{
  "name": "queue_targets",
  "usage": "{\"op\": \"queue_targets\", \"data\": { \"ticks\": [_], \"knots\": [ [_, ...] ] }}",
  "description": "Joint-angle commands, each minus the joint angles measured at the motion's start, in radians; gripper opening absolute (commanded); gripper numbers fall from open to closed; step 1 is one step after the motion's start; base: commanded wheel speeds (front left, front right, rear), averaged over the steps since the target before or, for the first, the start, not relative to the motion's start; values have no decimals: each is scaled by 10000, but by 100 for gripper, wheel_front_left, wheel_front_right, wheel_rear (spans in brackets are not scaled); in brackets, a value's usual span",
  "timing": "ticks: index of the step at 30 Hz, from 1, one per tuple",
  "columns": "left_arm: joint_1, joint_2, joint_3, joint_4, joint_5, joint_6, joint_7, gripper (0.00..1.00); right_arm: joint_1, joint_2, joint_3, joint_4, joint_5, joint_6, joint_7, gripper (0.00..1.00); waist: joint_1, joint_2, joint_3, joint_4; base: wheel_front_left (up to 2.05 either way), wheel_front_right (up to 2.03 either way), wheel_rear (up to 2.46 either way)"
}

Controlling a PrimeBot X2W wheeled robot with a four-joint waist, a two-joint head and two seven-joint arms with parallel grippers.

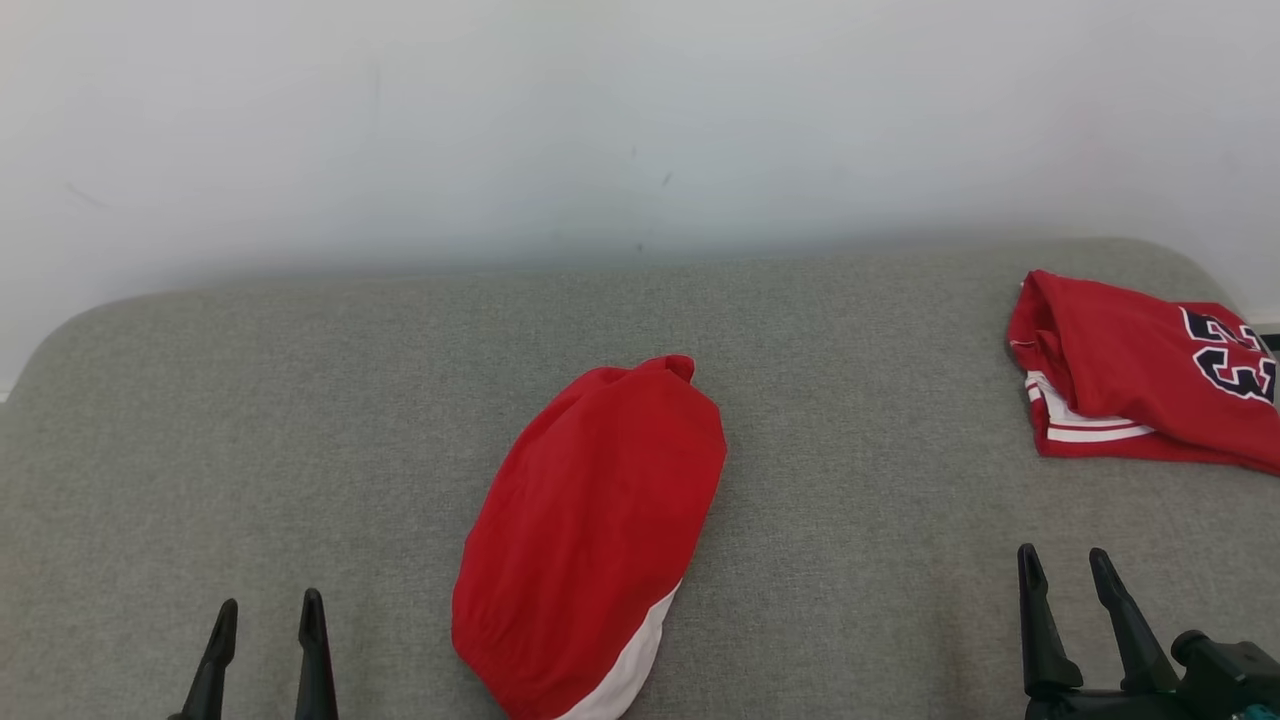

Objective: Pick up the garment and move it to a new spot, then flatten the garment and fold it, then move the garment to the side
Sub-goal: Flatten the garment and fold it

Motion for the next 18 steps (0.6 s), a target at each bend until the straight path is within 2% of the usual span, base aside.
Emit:
{"op": "queue_targets", "data": {
  "ticks": [1,12,18],
  "knots": [
    [-129,-57,32,35,130,-74,-26,100,-16,-82,33,42,7,-29,30,100,0,0,5,68,0,0,0],
    [-575,-355,-451,312,396,-334,-27,100,-1434,-503,1274,822,-84,-29,421,100,0,0,162,825,0,0,0],
    [-803,-454,-643,420,480,-436,-27,100,-3094,-637,1943,2368,-169,-30,628,100,0,0,555,1609,0,0,0]
  ]
}}
